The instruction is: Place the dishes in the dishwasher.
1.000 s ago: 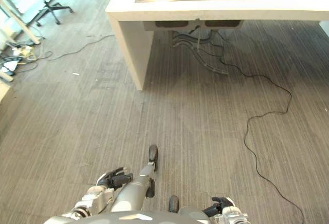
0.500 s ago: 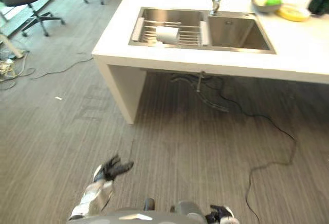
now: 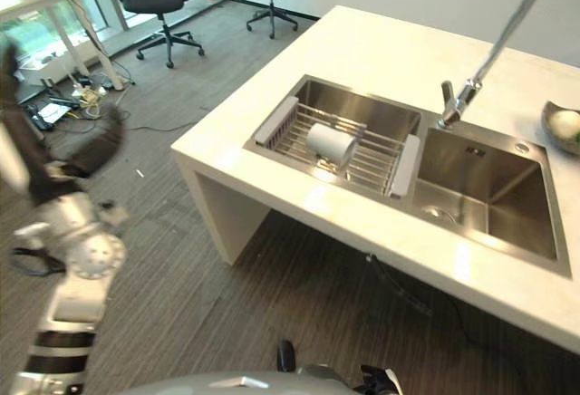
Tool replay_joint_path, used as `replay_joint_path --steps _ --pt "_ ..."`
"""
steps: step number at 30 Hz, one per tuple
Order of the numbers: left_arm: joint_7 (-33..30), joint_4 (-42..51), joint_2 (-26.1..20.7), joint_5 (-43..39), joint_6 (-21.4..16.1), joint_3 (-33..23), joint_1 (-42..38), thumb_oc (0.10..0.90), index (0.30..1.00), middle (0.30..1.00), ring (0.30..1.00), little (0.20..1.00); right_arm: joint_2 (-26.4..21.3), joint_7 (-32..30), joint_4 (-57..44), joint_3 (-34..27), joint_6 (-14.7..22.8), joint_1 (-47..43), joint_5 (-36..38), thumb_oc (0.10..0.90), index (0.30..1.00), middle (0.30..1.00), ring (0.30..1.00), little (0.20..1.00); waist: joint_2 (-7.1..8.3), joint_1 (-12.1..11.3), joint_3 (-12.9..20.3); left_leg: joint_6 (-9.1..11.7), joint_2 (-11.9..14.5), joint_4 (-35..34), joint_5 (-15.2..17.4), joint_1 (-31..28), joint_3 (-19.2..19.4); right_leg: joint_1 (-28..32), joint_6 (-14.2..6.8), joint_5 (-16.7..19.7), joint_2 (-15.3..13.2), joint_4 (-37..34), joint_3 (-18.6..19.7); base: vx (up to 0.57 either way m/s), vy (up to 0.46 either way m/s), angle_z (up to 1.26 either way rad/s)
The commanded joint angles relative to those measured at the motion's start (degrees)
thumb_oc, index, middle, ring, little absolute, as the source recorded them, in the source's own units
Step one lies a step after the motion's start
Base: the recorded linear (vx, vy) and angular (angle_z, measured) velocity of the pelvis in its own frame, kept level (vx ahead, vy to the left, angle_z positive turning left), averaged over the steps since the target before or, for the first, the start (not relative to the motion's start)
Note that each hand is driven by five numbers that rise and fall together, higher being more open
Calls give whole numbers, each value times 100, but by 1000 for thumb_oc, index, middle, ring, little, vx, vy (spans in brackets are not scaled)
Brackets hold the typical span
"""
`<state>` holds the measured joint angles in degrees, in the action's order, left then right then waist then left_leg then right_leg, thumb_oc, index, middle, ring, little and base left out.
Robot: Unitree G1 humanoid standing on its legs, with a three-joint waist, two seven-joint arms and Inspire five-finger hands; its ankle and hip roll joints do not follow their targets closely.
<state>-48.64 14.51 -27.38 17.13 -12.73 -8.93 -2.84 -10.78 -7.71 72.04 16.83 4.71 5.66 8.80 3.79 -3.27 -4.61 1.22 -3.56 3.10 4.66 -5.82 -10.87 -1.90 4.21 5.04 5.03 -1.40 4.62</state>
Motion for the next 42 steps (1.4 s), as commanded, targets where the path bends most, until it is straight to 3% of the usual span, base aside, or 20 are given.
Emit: replay_joint_path --steps 1,3,4,5,6,7,9,11,12,16,19,22,28,37,42 --pt "754 -269 -433 587 -419 295 -533 800 900 900 900 900 -56 159 25 -167 163 -584 -127 800 900 900 900 900 -91 248 -203 417 -96 1198 -157 567 661 627 -827 -691 -567 128 -243 56 -58 40" --pt "1360 -159 -814 643 -522 657 -622 800 900 900 900 900 -116 256 15 -104 144 -684 -165 800 900 900 900 900 -81 201 -333 571 -4 1799 -378 934 896 871 -784 -661 -632 -131 -261 62 -59 32" --pt "1630 -250 -920 554 -567 861 -645 800 900 900 900 900 -130 294 33 -43 124 -712 -182 800 900 900 900 900 -94 210 -336 559 134 1696 -431 1022 885 940 -798 -666 -648 -241 -236 143 54 14" --pt "2333 -112 -1260 258 -650 1292 -900 800 900 900 900 900 -198 395 20 -68 102 -786 -106 800 900 900 900 900 -166 257 -246 470 544 635 -316 953 850 949 -912 -757 -697 -360 -208 140 75 7" --pt "2333 -112 -1260 258 -650 1292 -900 800 900 900 900 900 -198 395 20 -68 102 -786 -106 800 900 900 900 900 -166 257 -246 470 544 635 -316 953 850 949 -912 -757 -697 -360 -208 222 125 -14" --pt "2674 -92 -1399 179 -629 1629 -1039 800 900 900 900 900 -139 458 59 43 42 -783 -208 800 900 900 900 900 -269 235 -207 449 682 -156 -634 931 401 975 -942 -767 -682 -360 -40 121 46 -44" --pt "2910 -96 -1487 144 -616 1890 -1231 800 900 900 900 900 -156 523 71 79 -9 -767 -274 800 900 900 900 900 -332 274 -202 478 702 -411 -826 931 159 999 -944 -809 -667 -360 47 98 50 -61" --pt "3100 -5 -1573 22 -694 1928 -1290 800 900 900 900 900 -188 550 64 74 32 -768 -283 800 900 900 900 900 -408 361 -128 462 744 -558 -800 840 184 989 -960 -829 -634 -360 158 70 93 -49" --pt "3424 -61 -1589 66 -671 2279 -1589 800 900 900 900 900 -184 632 53 12 61 -808 -186 800 900 900 900 900 -459 518 3 506 816 -810 -839 616 403 943 -963 -777 -632 -360 135 97 117 -78" --pt "3813 -169 -1962 97 -591 2705 -2286 800 900 900 900 900 -166 708 11 -98 33 -806 -96 800 900 900 900 900 -420 604 138 492 802 -810 -654 397 743 899 -1070 -677 -756 -344 159 114 125 -78" --pt "4305 -358 -2137 -171 -534 3172 -2830 800 900 900 900 900 -145 850 34 -56 -63 -789 -133 800 900 900 900 900 -393 719 203 402 751 -810 -506 239 1046 877 -1191 -619 -904 -343 399 78 117 -58" --pt "4678 -410 -1997 -569 -296 3271 -2932 800 900 900 900 900 -144 903 20 -36 -139 -812 -164 800 900 900 900 900 -384 767 211 362 728 -810 -445 189 1180 833 -1238 -575 -951 -351 530 40 60 -39" --pt "4954 -718 -1696 -520 -73 3503 -3279 800 900 900 900 900 -95 1052 152 -51 -246 -617 -260 800 900 900 900 900 -414 946 278 268 716 -810 -232 -79 1491 826 -1325 -601 -993 -360 898 51 36 -51" --pt "5213 -1076 -1338 -691 201 3716 -3527 800 900 900 900 900 -73 1119 210 -55 -332 -580 -284 800 900 900 900 900 -475 1090 240 247 731 -810 -187 -216 1564 885 -1304 -639 -963 -360 1039 6 -5 -11" --pt "5251 -1572 -1239 -335 325 4008 -3761 800 900 900 900 900 -98 1115 232 -62 -350 -661 -243 800 900 900 900 900 -517 1179 197 258 766 -810 -196 -253 1601 901 -1279 -659 -941 -360 1058 -10 -31 -7"
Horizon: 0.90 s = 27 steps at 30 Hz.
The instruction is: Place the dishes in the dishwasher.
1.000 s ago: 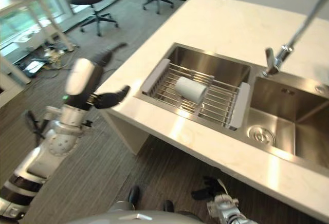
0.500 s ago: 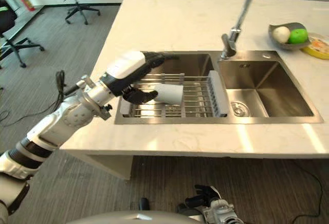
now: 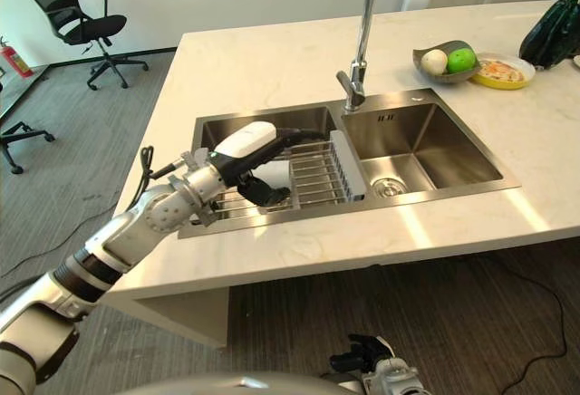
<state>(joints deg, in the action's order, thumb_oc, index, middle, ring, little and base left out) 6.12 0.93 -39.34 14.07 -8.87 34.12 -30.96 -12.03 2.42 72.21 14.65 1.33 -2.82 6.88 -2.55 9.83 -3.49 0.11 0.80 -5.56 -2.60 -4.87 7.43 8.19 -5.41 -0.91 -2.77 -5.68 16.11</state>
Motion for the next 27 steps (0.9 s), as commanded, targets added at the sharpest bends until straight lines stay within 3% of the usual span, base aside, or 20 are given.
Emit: replay_joint_path --steps 1,11,24,26,27 --pt "-243 -326 23 11 -30 -284 -944 800 900 900 900 900 26 96 213 154 -13 171 -38 800 900 900 900 900 110 -119 79 371 333 56 528 -351 -234 -104 -313 -68 -157 68 -89 -15 -30 -2" --pt "-545 -1461 433 938 215 22 -1205 800 900 900 900 900 -45 99 288 155 -51 245 -54 800 900 900 900 900 81 -19 37 394 393 56 506 -382 -223 -73 -276 -104 -91 68 -113 -7 -19 0" --pt "-993 -2501 848 1558 439 168 -1384 800 900 900 900 900 -72 28 208 233 -13 306 21 800 900 900 900 900 71 79 45 415 441 56 501 -420 -150 -57 -240 -108 -50 71 -81 -4 -13 0" --pt "-962 -2664 881 1715 473 311 -1507 800 900 900 900 900 -85 34 215 238 -17 304 43 800 900 900 900 900 68 111 48 420 453 56 504 -432 -149 -48 -231 -115 -36 71 -88 -21 -33 0" --pt "-998 -2975 1068 1730 496 573 -1737 800 900 900 900 900 -112 29 476 372 -137 -131 205 800 900 900 900 900 81 -4 70 442 478 56 414 -390 -209 -55 -215 -68 -17 68 -123 -31 -59 1"
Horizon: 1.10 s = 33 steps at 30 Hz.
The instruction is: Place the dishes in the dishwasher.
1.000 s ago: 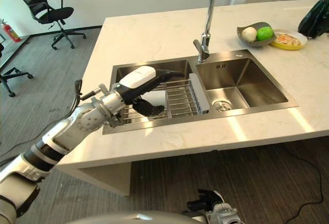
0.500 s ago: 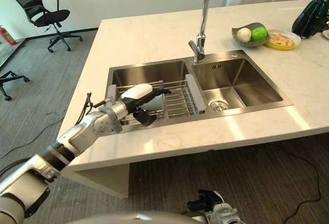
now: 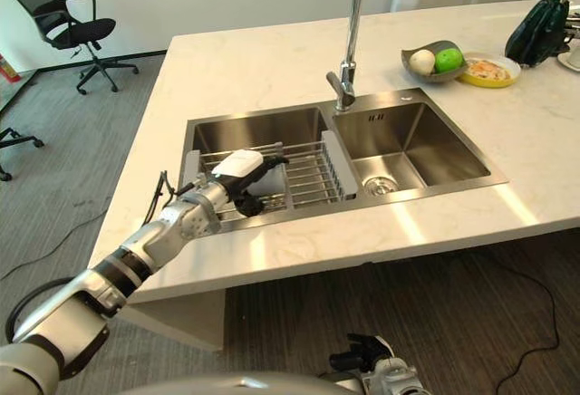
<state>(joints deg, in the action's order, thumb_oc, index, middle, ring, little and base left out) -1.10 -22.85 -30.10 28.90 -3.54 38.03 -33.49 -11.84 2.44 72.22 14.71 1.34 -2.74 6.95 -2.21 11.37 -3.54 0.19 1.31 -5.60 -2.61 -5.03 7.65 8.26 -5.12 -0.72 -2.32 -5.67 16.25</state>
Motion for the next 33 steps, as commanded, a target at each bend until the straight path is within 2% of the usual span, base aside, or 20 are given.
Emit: replay_joint_path --steps 1,3,4,9,11,15,17,18,19,21,24,29,31,33 --pt "-282 -626 129 238 -66 112 -1495 800 900 900 900 900 -294 89 436 289 -30 239 120 800 900 900 900 900 52 -85 67 435 420 60 437 -376 -214 -69 -246 -89 -64 68 -139 -27 -51 1" --pt "-283 -627 142 239 -67 111 -1483 800 900 900 900 900 -304 90 428 286 -32 259 118 800 900 900 900 900 45 -81 76 423 407 60 496 -409 -222 -32 -253 -143 -79 68 -155 11 5 8" --pt "-276 -860 86 347 -36 64 -1554 800 900 900 900 900 -467 115 330 135 33 595 -12 800 900 900 900 900 41 100 6 436 420 60 488 -411 -149 -89 -269 -107 -50 84 -77 -11 4 6" --pt "-196 -1278 27 500 118 66 -1602 800 900 900 900 900 -489 186 379 19 -28 616 -170 800 900 900 900 900 -28 151 -74 440 433 60 478 -400 -73 -176 -274 -91 -30 115 -4 -41 -6 -19" --pt "-171 -1693 73 517 212 103 -1581 800 900 900 900 900 -504 220 471 -9 -82 549 -190 800 900 900 900 900 -74 187 -68 442 429 60 478 -397 -44 -189 -275 -90 -29 117 24 0 -3 -2" --pt "-65 -3211 475 347 439 118 -1616 800 900 900 900 900 -647 254 637 -30 -181 348 -292 800 900 900 900 900 -174 299 -49 438 430 60 461 -396 17 -219 -278 -64 -27 123 50 -11 -4 -2" --pt "-60 -3462 529 309 469 93 -1615 800 900 900 900 900 -680 249 648 -31 -186 320 -291 800 900 900 900 900 -191 312 -49 439 429 60 460 -395 31 -226 -280 -62 -27 124 49 -8 0 -3" --pt "-57 -4026 616 198 548 -3 -1612 748 822 822 822 822 -735 265 680 -67 -201 286 -269 800 900 900 900 900 -224 335 -37 441 425 60 457 -396 53 -233 -279 -53 -22 126 64 -11 -1 -5" --pt "-57 -4026 616 198 548 -3 -1612 748 822 822 822 822 -735 265 680 -67 -201 286 -269 800 900 900 900 900 -224 335 -37 441 425 60 457 -396 53 -233 -279 -53 -22 126 64 -10 -1 -10" --pt "-44 -4333 642 140 548 -14 -1659 400 300 300 300 300 -753 272 715 -65 -219 262 -266 800 900 900 900 900 -248 353 -29 442 425 60 458 -400 50 -225 -275 -47 -20 114 78 -4 -1 -18" --pt "-69 -4698 476 30 546 -105 -1685 400 300 300 300 300 -799 295 812 -50 -233 284 -302 800 900 900 900 900 -272 368 3 442 426 60 458 -403 23 -208 -283 -34 -29 101 96 -3 0 -6" --pt "-155 -4582 251 -8 481 -88 -1706 400 300 300 300 300 -831 303 849 -65 -247 294 -319 800 900 900 900 900 -261 361 13 435 404 60 458 -394 -5 -198 -293 -32 -41 99 70 0 0 0" --pt "-433 -3991 -64 -262 277 -178 -1674 400 300 300 300 300 -864 261 841 -158 -218 355 -276 800 900 900 900 900 -230 302 4 430 373 60 446 -346 -83 -193 -310 -38 -73 99 -11 -28 18 6" --pt "-754 -2909 -108 -477 139 -432 -1403 400 300 300 300 300 -820 207 824 -241 -195 403 -240 800 900 900 900 900 -172 228 -7 423 348 60 436 -304 -146 -194 -297 -49 -99 99 -96 -24 12 19"
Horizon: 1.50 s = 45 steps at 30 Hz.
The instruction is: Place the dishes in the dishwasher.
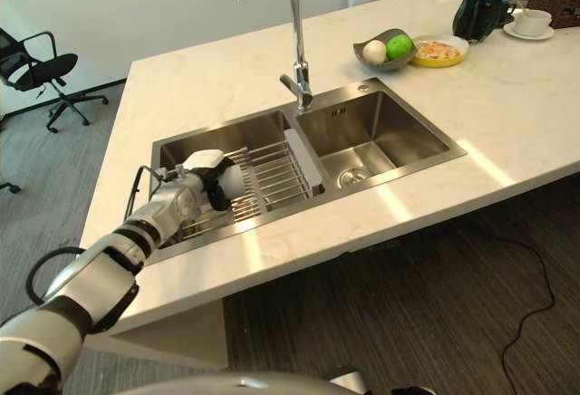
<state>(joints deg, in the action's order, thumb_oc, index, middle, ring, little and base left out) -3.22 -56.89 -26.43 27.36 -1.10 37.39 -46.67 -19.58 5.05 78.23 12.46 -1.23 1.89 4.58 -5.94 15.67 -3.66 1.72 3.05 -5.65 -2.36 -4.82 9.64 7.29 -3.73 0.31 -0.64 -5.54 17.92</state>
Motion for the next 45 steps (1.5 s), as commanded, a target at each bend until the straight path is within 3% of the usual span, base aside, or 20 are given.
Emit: replay_joint_path --steps 1,8,15,19,23,25,26,27,28,29,31,32,34,35,36,37,40,41,43,45 --pt "-761 1420 -574 -723 -254 -795 206 400 300 300 300 300 -15 -85 201 -118 82 -2 42 800 900 900 900 900 262 -290 -21 261 149 65 421 -326 -403 -61 -429 -181 -295 85 -333 -21 -4 33" --pt "-1565 3768 -618 -1675 -904 -2283 1431 400 300 300 300 300 98 -237 254 -263 12 97 71 800 900 900 900 900 491 -555 21 271 118 65 413 -224 -504 -62 -393 -199 -341 54 -509 14 -10 25" --pt "-2150 6482 1 -2532 -1524 -3795 2793 400 300 300 300 300 244 -657 398 -458 -8 155 -25 800 900 900 900 900 640 -1003 -26 277 112 65 405 -88 -635 -104 -365 -207 -352 54 -751 0 -18 9" --pt "-2248 7169 66 -2713 -1814 -4421 3973 400 300 300 300 300 510 -692 56 -69 183 -247 25 800 900 900 900 900 640 -1316 -17 266 132 65 394 -152 -716 -11 -280 -270 -315 54 -754 37 -34 11" --pt "-2137 7442 -134 -2999 -1914 -4630 4218 400 300 300 300 300 528 -663 -55 126 252 -343 -140 800 900 900 900 900 657 -1712 -241 335 200 411 245 86 -1131 55 -132 -310 -261 54 -888 -41 -115 13" --pt "-2092 7666 -312 -2936 -1916 -4790 4373 400 300 300 300 300 418 -664 -202 254 311 -400 -275 800 900 900 900 900 663 -2001 -484 447 148 643 98 536 -1567 -2 -78 -332 -261 55 -1264 -185 -160 68" --pt "-2088 7677 -309 -2937 -1909 -4800 4378 400 300 300 300 300 417 -664 -202 258 311 -404 -276 800 900 900 900 900 662 -1955 -451 451 143 650 71 599 -1612 -42 -77 -316 -259 54 -1306 -259 -184 104" --pt "-2018 7869 -410 -2969 -1966 -4834 4422 400 300 300 300 300 278 -667 -299 326 342 -489 -312 800 900 900 900 900 545 -2244 -637 640 86 529 -273 952 -1988 -164 -85 -354 -231 54 -1848 -162 -117 148" --pt "-2015 7873 -405 -2969 -1961 -4836 4423 400 300 300 300 300 275 -665 -297 326 341 -491 -313 800 900 900 900 900 546 -2213 -607 642 83 506 -250 956 -2017 -165 -82 -392 -231 54 -1881 -308 -173 170" --pt "-2062 7954 -480 -2828 -1947 -4895 4417 400 300 300 300 300 144 -643 -341 331 396 -513 -383 800 900 900 900 900 373 -2485 -728 799 55 115 -782 1252 -2093 -270 -79 -444 -240 54 -2531 -256 -106 257" --pt "-2079 8013 -493 -2713 -1899 -4780 4202 400 300 300 300 300 53 -566 -300 349 424 -465 -575 800 900 900 900 900 366 -2506 -764 776 -14 65 -776 1618 -1668 -433 -117 -410 -367 65 -3181 -361 -160 278" --pt "-2069 8033 -486 -2673 -1917 -4718 4104 400 300 300 300 300 25 -560 -262 363 450 -428 -589 800 900 900 900 900 405 -2511 -778 764 131 242 -739 1509 -1571 -501 -120 -378 -409 114 -3370 -329 -174 271" --pt "-1988 8161 -489 -2663 -1947 -4582 3870 400 300 300 300 300 -28 -518 -178 154 469 -292 -472 800 900 900 900 900 572 -2359 -628 750 768 969 -350 1294 -563 -411 -88 -446 -599 141 -4165 -256 -115 229" --pt "-1875 8224 -446 -2725 -1954 -4477 3755 400 300 300 300 300 -49 -525 -92 60 471 -215 -402 800 900 900 900 900 570 -2304 -618 750 863 1000 -177 1190 -379 -325 -86 -397 -683 125 -4544 -116 130 247" --pt "-1721 8289 -408 -2800 -2022 -4369 3627 400 300 300 300 300 47 -557 -117 -184 467 -210 -70 800 900 900 900 900 625 -2233 -467 987 1463 1274 -92 632 118 -205 -148 -343 -874 108 -4998 -58 185 288" --pt "-1708 8285 -407 -2810 -2020 -4358 3614 400 300 300 300 300 49 -559 -117 -194 465 -207 -58 800 900 900 900 900 615 -2238 -488 999 1466 1256 -93 599 111 -172 -161 -340 -867 104 -5011 -31 254 296" --pt "-1578 8354 -373 -2871 -2012 -4266 3543 400 300 300 300 300 268 -664 -324 -327 433 -163 201 800 900 900 900 900 614 -2212 -202 1265 1926 972 -290 -37 813 -127 -385 117 -1352 143 -5807 -39 386 138" --pt "-1577 8359 -372 -2870 -2007 -4262 3548 400 300 300 300 300 271 -670 -330 -327 428 -154 202 800 900 900 900 900 617 -2200 -191 1263 1912 954 -297 -34 800 -123 -403 135 -1362 138 -5825 -53 426 134" --pt "-1574 8372 -388 -2842 -1960 -4252 3517 400 300 300 300 300 339 -752 -364 -410 411 -95 266 800 900 900 900 900 571 -2199 -42 1246 1840 523 -173 -38 1289 -71 -542 380 -1623 154 -6200 -50 371 138" --pt "-1491 8387 -360 -2770 -1850 -4245 3588 400 300 300 300 300 465 -811 -425 -545 401 -88 430 800 900 900 900 900 553 -2229 27 1063 1555 266 -5 62 1243 -18 -690 546 -1774 232 -6262 15 467 182"
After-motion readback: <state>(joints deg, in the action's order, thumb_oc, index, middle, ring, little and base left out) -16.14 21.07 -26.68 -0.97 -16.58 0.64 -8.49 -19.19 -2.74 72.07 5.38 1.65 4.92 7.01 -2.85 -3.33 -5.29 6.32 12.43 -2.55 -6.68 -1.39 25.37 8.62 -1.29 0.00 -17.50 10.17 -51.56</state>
